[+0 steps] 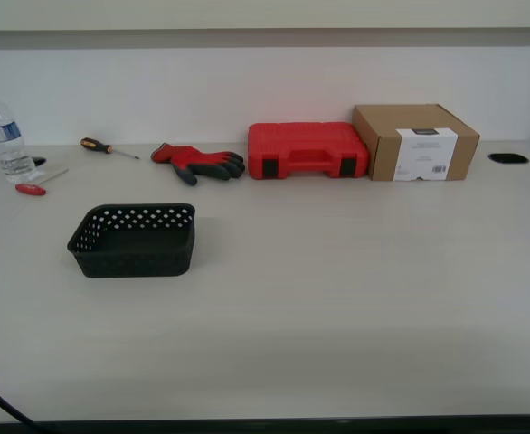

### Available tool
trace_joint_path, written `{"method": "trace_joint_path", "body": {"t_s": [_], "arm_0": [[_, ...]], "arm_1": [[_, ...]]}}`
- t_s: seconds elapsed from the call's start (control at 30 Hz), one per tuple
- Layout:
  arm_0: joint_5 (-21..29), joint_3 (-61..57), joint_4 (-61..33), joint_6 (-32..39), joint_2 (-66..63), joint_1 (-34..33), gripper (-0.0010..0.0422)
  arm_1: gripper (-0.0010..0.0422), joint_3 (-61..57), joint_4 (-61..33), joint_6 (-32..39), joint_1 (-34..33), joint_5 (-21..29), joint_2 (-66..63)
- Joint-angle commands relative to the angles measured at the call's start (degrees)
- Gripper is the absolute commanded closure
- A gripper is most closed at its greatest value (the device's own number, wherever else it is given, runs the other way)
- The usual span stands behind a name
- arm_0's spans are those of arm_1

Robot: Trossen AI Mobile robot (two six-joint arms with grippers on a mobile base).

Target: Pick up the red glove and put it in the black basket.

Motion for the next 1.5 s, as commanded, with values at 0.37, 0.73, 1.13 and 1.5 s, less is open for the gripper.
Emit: {"method": "trace_joint_path", "body": {"t_s": [0.37, 0.73, 1.13, 1.5], "arm_0": [[0.00, 0.04, 0.15, 0.15, -0.02, 0.02, 0.0412], [0.00, 0.04, 0.15, 0.15, -0.02, 0.02, 0.0412], [0.00, 0.04, 0.13, 0.15, -0.02, 0.00, 0.0412], [0.00, 0.07, 0.07, 0.15, -0.02, 0.00, 0.0412]], "arm_1": [[0.0413, 0.44, 0.26, 0.09, 0.00, -0.09, 0.00], [0.0413, 8.66, -8.52, -5.53, -0.11, 1.79, 4.55], [0.0413, 37.73, -30.84, 0.85, -0.28, 16.06, 32.65], [0.0413, 67.49, -55.43, 3.17, -1.95, 16.44, 60.70]]}}
